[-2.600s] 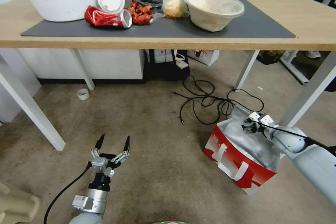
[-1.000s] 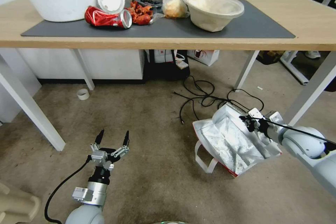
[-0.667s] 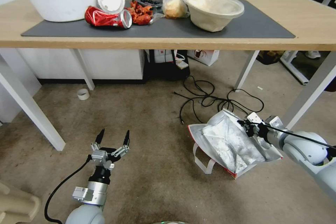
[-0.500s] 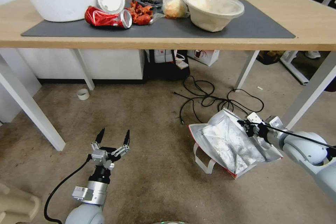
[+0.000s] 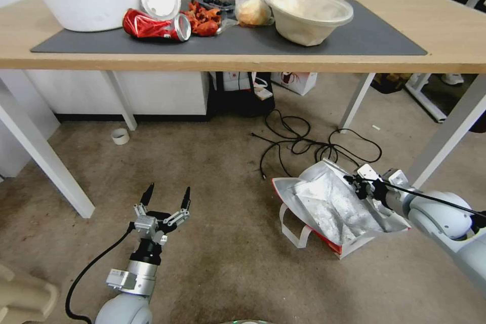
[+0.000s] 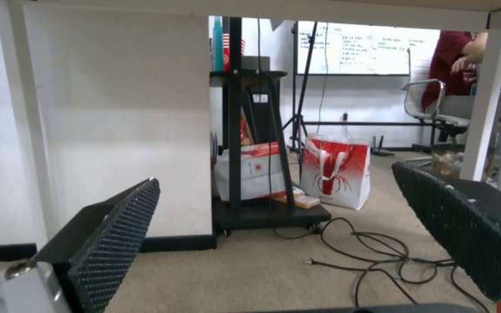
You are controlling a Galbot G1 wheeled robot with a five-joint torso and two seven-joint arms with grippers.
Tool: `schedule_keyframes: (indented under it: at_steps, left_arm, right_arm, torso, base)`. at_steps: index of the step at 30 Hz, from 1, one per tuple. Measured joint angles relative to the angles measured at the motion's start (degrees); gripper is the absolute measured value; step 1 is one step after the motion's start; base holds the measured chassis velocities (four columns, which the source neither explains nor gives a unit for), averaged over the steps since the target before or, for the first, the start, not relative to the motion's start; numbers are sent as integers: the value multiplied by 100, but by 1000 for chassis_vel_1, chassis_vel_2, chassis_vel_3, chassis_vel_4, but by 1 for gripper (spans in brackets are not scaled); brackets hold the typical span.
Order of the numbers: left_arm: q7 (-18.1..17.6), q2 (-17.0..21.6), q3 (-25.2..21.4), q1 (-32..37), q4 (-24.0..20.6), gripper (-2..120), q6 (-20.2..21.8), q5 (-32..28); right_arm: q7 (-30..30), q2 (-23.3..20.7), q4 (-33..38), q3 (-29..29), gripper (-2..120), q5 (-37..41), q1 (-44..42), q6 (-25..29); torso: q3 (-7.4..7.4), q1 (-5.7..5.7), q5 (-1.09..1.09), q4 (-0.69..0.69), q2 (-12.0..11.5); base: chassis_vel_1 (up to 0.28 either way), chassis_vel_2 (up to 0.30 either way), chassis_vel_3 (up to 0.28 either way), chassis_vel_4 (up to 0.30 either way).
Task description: Pick up the food delivery bag from the floor and place it on the table.
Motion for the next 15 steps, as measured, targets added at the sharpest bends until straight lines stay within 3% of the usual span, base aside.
schedule_keyframes:
  at_steps: [15]
  left_arm:
    - [85,23,25,-54,65,100,-79,-41]
  right_arm:
    - [4,-57,-12,-12,0,-18,39,-6]
  torso:
    - [0,0,0,0,0]
  base:
    - [0,0,0,0]
